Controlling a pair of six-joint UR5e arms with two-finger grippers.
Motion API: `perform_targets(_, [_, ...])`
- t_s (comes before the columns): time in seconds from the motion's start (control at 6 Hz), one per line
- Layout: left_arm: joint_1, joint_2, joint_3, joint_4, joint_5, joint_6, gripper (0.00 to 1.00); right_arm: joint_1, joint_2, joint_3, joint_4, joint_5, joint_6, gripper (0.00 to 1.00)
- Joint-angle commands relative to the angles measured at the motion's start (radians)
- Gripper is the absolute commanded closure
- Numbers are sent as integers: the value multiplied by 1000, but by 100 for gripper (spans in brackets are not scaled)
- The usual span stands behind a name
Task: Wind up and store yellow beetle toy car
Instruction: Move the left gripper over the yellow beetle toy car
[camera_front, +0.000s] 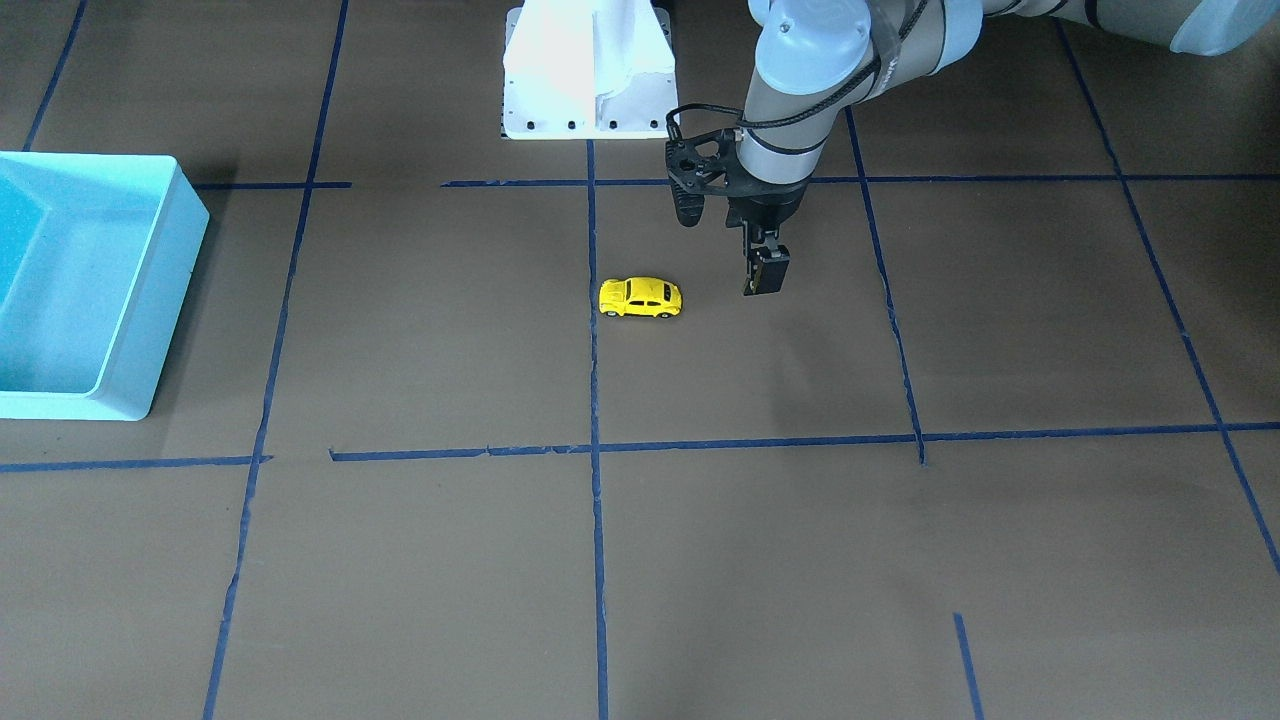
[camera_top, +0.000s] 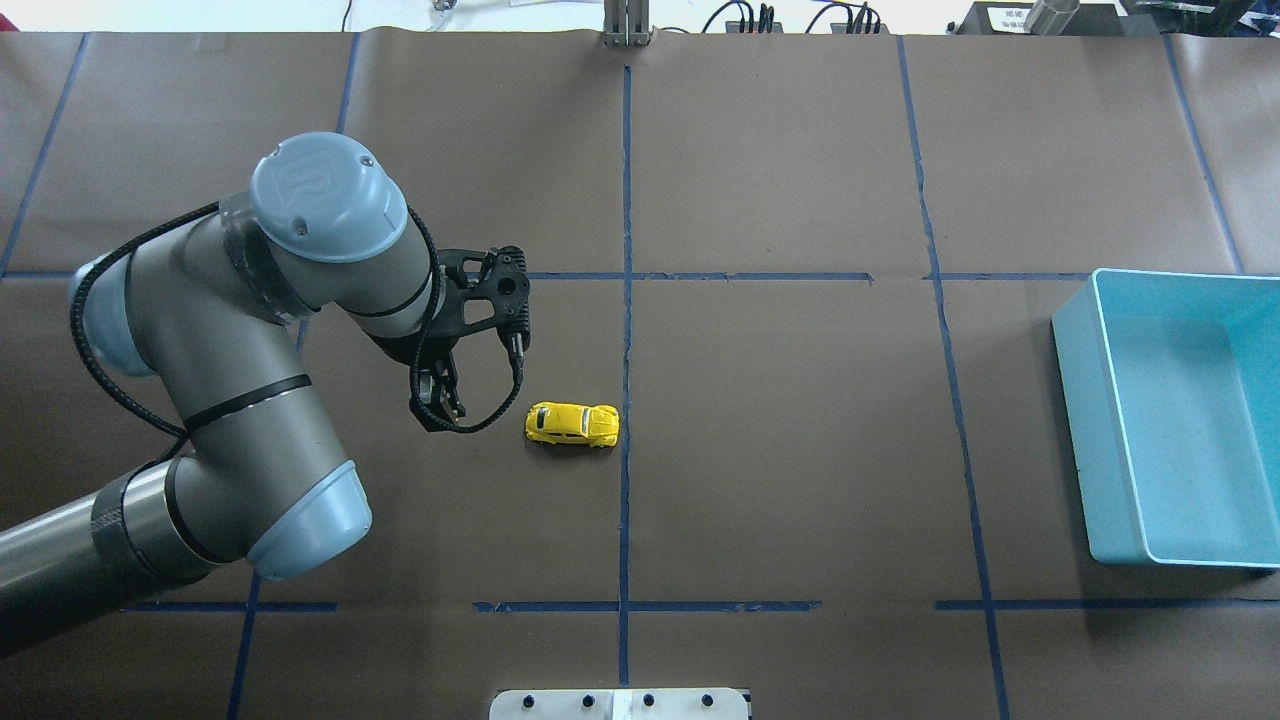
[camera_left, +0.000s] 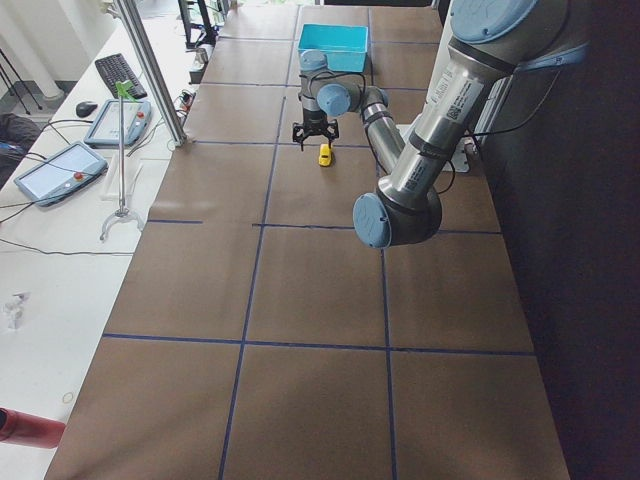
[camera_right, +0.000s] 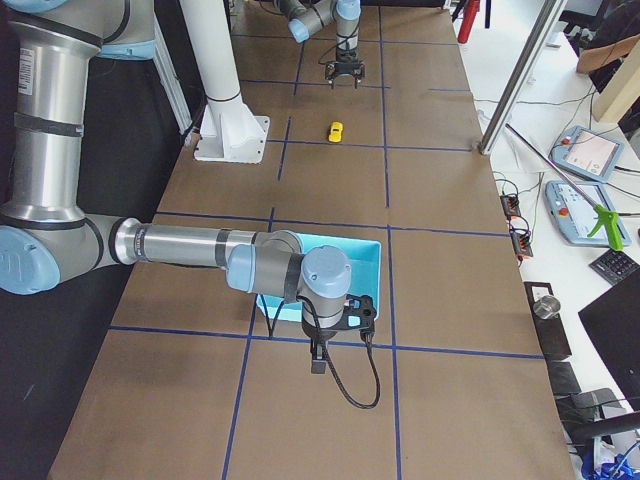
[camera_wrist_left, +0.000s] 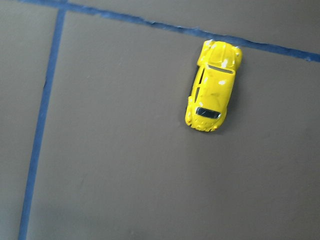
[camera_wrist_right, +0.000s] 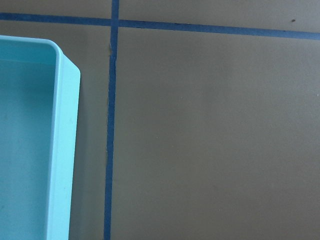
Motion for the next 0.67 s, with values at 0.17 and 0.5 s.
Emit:
perform_targets(0.17, [61,-118,125,-30,5,-18,0,0,0,-1,0,1,-2,0])
perform_targets(0.5, [77,-175,207,-35,5,-12,0,0,0,-2,0,1,-2,0])
